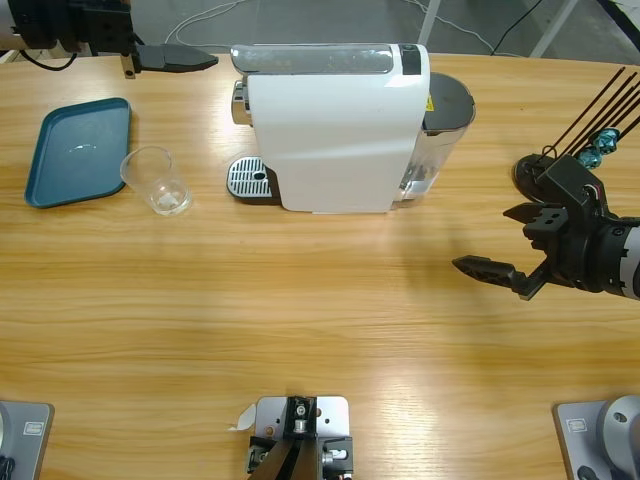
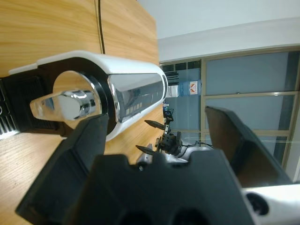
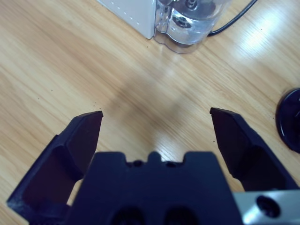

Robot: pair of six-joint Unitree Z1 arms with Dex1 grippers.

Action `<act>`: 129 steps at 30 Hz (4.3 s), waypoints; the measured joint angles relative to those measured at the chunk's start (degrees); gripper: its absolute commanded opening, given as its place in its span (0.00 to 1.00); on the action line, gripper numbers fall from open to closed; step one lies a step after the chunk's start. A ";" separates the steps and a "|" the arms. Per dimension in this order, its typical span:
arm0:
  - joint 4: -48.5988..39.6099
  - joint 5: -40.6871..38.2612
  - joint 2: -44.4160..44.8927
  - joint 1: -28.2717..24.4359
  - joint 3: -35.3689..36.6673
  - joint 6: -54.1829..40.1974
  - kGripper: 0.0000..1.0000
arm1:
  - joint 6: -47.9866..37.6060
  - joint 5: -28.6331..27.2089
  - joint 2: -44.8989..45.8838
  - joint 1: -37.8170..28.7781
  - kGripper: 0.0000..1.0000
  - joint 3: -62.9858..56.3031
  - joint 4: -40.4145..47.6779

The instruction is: Pour coffee

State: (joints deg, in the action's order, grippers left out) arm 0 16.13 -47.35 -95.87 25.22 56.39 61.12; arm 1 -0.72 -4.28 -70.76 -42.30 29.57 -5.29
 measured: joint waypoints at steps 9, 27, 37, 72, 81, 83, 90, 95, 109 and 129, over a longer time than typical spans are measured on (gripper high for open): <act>7.55 -0.94 -2.29 0.00 -2.59 2.43 0.84 | 0.00 0.00 0.00 0.00 0.99 0.00 0.00; 14.61 -1.81 -4.40 0.39 -4.88 5.82 0.00 | 0.00 0.00 0.00 0.00 0.97 0.00 0.00; 16.92 -1.81 -5.03 0.39 -6.52 6.19 0.00 | 0.00 0.00 0.00 0.00 0.84 0.00 0.00; 13.06 -0.40 -2.33 3.90 4.33 7.72 0.12 | 0.00 0.00 -0.31 -0.05 1.00 0.09 -0.01; -38.37 34.79 14.37 9.01 15.74 -32.42 0.96 | -6.51 -2.33 2.13 -0.05 0.74 1.08 -3.26; -41.88 41.48 19.56 10.31 14.34 -38.43 0.96 | -10.69 -3.90 3.98 0.58 0.65 3.65 -8.54; -43.60 50.21 33.12 10.93 0.33 -45.59 0.95 | -23.58 -7.17 7.85 22.23 0.59 12.17 -20.87; -43.85 51.02 39.06 10.95 -7.84 -45.81 0.95 | -25.04 -7.37 8.76 29.87 0.59 10.45 -12.02; -38.34 52.13 43.70 10.97 -18.15 -46.75 0.95 | -21.52 -7.36 0.28 32.34 0.59 5.70 1.91; -35.03 52.15 43.70 10.97 -20.32 -46.75 0.94 | -21.08 -7.36 -6.58 35.78 0.50 5.16 8.24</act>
State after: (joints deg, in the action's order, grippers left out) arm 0 -18.90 4.79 -52.18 36.19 36.07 14.37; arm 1 -21.80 -11.64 -77.34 -6.51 34.73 2.95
